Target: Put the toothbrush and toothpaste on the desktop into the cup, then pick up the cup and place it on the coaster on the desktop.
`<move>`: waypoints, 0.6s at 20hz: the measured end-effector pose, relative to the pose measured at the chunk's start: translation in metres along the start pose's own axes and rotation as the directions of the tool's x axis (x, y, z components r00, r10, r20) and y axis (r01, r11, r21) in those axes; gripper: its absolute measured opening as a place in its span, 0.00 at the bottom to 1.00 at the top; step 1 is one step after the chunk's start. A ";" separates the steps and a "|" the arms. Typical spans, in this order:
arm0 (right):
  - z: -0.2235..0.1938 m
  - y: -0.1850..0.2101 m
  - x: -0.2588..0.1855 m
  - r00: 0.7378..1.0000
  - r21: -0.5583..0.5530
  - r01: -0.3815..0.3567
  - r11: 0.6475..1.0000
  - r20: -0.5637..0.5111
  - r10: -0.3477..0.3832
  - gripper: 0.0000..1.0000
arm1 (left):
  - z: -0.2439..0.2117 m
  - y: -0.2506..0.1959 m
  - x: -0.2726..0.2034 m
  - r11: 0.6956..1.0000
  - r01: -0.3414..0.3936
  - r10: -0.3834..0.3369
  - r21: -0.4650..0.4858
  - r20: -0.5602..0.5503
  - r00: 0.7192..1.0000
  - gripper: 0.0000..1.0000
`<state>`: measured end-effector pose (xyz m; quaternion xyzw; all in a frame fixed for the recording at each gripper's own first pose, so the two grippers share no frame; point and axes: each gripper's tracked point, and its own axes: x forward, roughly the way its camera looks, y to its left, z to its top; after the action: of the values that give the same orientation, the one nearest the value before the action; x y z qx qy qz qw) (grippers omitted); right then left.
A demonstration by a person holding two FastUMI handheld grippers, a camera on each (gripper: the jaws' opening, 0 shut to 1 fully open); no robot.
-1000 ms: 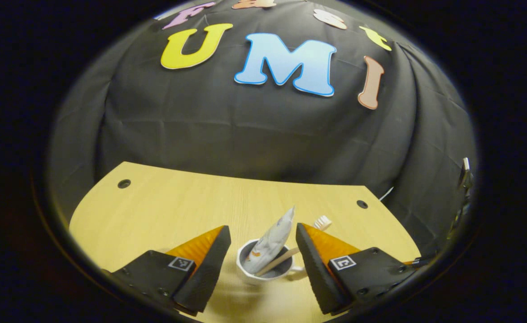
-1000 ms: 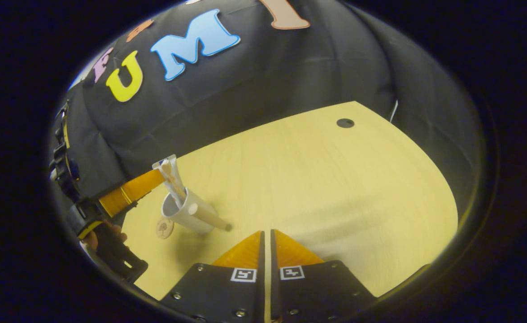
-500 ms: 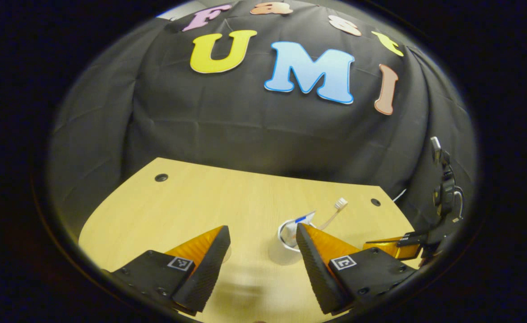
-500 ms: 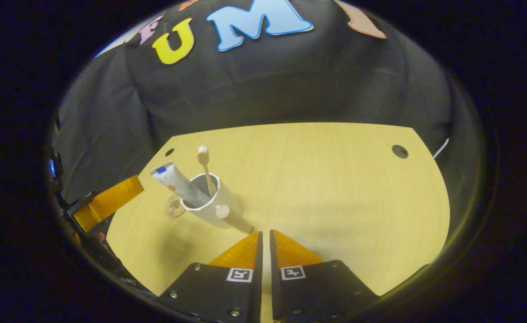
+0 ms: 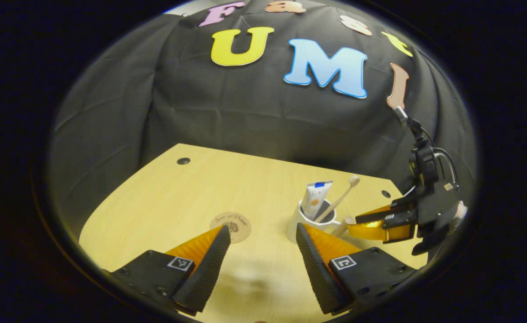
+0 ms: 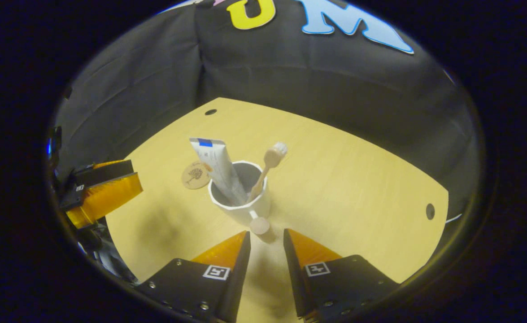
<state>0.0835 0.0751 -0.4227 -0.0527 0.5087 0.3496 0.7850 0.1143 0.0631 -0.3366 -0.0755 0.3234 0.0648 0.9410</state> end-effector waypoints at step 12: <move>0.012 0.005 0.043 0.987 -0.162 -0.084 0.983 -0.153 0.059 0.41 | -0.033 0.028 -0.011 0.987 -0.107 0.102 -0.117 -0.049 0.994 0.96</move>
<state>0.0996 0.1055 -0.4518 -0.1260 0.5355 0.4143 0.7251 0.0807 0.0836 -0.3585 -0.1160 0.3425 0.1317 0.9230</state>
